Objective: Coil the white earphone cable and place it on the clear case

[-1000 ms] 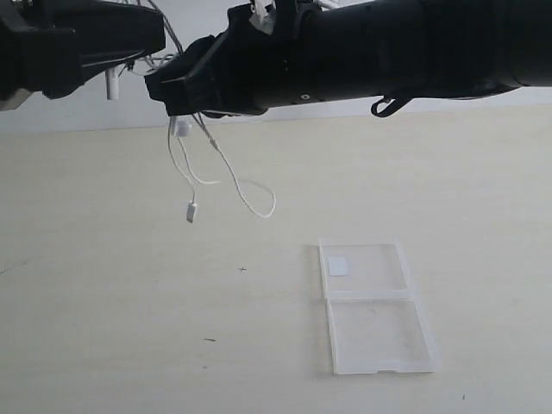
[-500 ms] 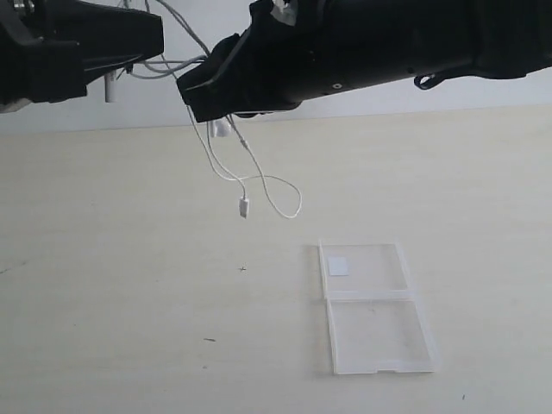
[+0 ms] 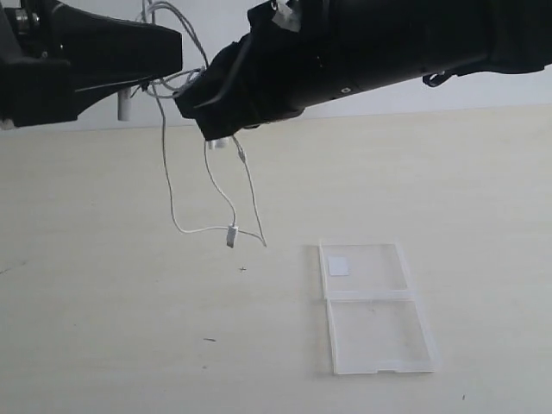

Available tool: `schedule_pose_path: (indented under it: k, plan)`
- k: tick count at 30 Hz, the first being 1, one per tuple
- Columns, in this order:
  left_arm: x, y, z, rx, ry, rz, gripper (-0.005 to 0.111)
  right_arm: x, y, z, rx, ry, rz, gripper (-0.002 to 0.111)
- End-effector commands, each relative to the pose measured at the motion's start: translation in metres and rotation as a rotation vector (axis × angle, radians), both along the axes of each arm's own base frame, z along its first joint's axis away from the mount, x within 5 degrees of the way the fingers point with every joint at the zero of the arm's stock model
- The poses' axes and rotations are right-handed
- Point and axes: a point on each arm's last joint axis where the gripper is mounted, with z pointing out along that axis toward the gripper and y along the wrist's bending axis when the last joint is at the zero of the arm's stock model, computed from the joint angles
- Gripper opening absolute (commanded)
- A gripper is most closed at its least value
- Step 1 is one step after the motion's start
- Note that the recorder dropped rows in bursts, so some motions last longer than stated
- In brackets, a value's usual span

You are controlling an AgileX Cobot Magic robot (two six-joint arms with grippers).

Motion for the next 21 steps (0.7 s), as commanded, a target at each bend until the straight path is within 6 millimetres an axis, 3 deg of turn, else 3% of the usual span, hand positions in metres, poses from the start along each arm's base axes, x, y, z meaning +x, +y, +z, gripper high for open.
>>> schedule_pose_path:
  k: [1, 4, 12, 21]
  plan:
    - [-0.001, -0.001, 0.003, -0.032, 0.013, -0.011, 0.000, -0.006, 0.001, 0.000, -0.022, -0.022, 0.094, 0.000]
    - [-0.003, -0.002, 0.003, -0.038, 0.016, -0.027, 0.000, -0.007, 0.001, 0.000, -0.022, -0.016, 0.107, 0.007]
    - [-0.004, -0.003, 0.004, -0.043, 0.021, -0.048, 0.000, -0.008, 0.001, 0.000, -0.015, -0.005, 0.113, 0.048]
    - [-0.010, -0.008, 0.016, -0.078, 0.011, -0.135, 0.000, -0.004, 0.002, 0.005, 0.048, 0.014, 0.050, 0.052]
